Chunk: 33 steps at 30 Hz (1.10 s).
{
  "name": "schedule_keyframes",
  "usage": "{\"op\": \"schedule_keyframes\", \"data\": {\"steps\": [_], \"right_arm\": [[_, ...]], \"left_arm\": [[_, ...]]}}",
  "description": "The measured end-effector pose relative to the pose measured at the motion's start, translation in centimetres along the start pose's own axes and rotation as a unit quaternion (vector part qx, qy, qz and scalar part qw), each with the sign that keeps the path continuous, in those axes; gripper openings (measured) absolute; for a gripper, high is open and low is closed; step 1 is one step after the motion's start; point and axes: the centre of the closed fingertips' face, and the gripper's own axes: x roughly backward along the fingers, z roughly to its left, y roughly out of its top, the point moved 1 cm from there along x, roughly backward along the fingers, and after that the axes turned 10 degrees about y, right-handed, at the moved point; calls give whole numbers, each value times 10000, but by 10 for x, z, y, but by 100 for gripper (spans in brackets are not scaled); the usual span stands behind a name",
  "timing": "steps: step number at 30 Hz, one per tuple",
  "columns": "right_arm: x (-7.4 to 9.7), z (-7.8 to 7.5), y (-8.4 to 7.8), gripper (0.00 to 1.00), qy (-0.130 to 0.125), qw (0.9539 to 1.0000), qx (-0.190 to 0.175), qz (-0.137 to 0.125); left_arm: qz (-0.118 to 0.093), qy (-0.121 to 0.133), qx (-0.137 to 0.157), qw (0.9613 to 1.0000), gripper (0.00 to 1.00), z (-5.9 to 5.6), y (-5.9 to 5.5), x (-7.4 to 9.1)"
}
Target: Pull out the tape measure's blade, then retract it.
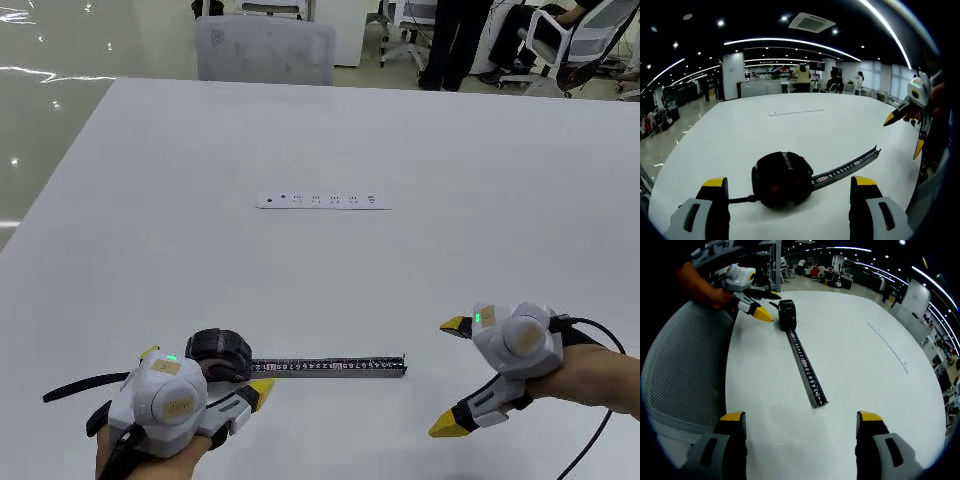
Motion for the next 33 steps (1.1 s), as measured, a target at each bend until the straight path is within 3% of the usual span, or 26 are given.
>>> {"op": "schedule_keyframes", "data": {"steps": [4, 7, 11, 14, 15, 17, 23, 25, 33], "right_arm": [[-10, -6, 3, 88, 239, 9995, 125, 181], [-19, -14, 4, 82, 380, 9982, 300, 340], [-30, -23, 2, 73, 553, 9961, 442, 532], [-37, -24, -2, 64, 780, 9930, 575, 676], [-40, -25, -6, 62, 860, 9901, 703, 860], [-43, -27, -8, 55, 908, 9872, 844, 1001], [-49, -40, -7, 43, 886, 9883, 718, 1016], [-51, -41, -10, 35, 968, 9860, 775, 1113], [-56, -44, -10, 21, 958, 9860, 726, 1153]], "left_arm": [[-7, 65, 145, 9999, 91, 2, 0, -1], [6, 185, 312, 9993, 91, 8, 0, -5], [1, 184, 313, 9993, 93, 7, -2, -4], [-11, 192, 258, 9995, 94, 8, -5, -3], [-24, 186, 292, 9994, 94, 9, -5, -4], [-15, 203, 247, 9995, 95, 10, -6, -3], [-62, 208, 208, 9995, 95, 10, -5, -3], [-38, 201, 213, 9996, 96, 10, -7, -3], [0, 206, 255, 9995, 96, 8, -9, -5]]}}
